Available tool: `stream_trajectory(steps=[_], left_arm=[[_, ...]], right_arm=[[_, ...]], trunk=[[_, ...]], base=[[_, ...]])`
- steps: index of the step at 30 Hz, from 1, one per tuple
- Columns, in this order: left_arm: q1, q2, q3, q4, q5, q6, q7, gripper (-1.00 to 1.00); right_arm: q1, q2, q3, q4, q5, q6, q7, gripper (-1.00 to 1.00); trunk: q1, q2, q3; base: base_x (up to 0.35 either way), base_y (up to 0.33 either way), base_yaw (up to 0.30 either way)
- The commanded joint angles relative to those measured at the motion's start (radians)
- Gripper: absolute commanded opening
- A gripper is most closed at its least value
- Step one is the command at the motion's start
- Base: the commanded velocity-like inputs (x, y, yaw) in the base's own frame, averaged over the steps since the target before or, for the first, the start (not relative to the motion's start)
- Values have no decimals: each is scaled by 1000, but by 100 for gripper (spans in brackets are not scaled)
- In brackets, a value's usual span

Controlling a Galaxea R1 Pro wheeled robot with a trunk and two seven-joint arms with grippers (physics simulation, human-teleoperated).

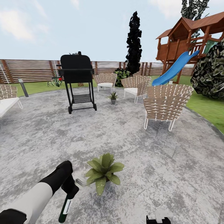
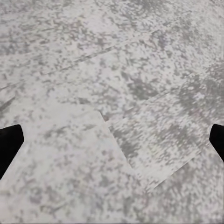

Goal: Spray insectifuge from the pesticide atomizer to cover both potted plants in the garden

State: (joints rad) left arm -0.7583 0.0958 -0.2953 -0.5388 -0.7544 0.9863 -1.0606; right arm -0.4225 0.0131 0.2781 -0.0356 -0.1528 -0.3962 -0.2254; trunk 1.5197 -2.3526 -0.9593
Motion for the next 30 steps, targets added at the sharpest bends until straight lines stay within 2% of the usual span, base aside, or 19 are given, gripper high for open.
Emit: stream_trajectory(steps=[1,6,16,21,24,30], left_arm=[[-1,1,-3,-2,-8,4,-10,-100],[1,1,-2,-3,-8,5,-10,-100],[1,0,-2,-4,-8,5,-10,-100],[1,-6,-3,-3,-8,5,-10,-100],[2,-8,-4,-3,-7,4,-10,-100],[4,-3,-3,-3,-6,3,-10,-100]], right_arm=[[-1,0,9,1,-10,-3,-3,100],[-1,1,9,0,-10,-3,-3,100],[-1,1,9,0,-10,-3,-4,100],[-1,1,9,0,-10,-3,-4,100],[-1,1,9,0,-10,-3,-4,100],[-1,1,9,1,-10,-3,-4,100]], trunk=[[0,0,-1],[0,0,-1],[0,0,-1],[0,0,-1],[0,0,-1],[0,0,1]], base=[[0,270,0],[0,298,-77],[-37,304,-256],[140,277,-208],[254,214,-40],[29,16,-244]])
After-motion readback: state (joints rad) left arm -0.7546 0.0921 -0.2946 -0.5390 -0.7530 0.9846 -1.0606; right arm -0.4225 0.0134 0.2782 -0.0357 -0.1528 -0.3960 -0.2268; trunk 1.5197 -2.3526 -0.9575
